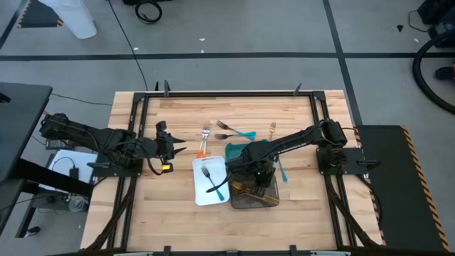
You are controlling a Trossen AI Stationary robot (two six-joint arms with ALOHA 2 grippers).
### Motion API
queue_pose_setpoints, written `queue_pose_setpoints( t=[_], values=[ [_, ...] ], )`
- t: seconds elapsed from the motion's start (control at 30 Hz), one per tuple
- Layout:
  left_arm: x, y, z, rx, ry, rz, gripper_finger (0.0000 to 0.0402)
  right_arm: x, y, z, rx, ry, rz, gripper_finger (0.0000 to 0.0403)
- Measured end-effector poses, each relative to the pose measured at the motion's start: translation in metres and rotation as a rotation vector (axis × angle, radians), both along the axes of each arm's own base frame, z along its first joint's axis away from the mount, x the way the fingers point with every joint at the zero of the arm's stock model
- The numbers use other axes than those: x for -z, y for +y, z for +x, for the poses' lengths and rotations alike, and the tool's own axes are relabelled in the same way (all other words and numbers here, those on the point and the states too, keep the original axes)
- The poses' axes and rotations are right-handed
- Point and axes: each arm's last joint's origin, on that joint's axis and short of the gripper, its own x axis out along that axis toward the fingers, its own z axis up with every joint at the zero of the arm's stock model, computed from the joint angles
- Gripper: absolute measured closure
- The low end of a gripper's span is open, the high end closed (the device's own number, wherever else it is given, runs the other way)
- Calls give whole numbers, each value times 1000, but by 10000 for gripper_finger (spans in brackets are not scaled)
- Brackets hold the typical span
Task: Sort silverware by color (type)
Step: Put the white-orange fork into the green bin
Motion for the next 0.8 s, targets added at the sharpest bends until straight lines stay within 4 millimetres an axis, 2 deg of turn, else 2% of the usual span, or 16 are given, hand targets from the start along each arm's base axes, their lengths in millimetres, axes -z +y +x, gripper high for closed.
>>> queue_pose_setpoints(
  t=[0.23,0.8],
  values=[
    [0,0,0,0,-1,0,283,-2,-4,-8,-25,69,-95,309],
    [0,0,0,1,0,1,283,-5,-12,-18,-85,77,-213,310]
  ],
)
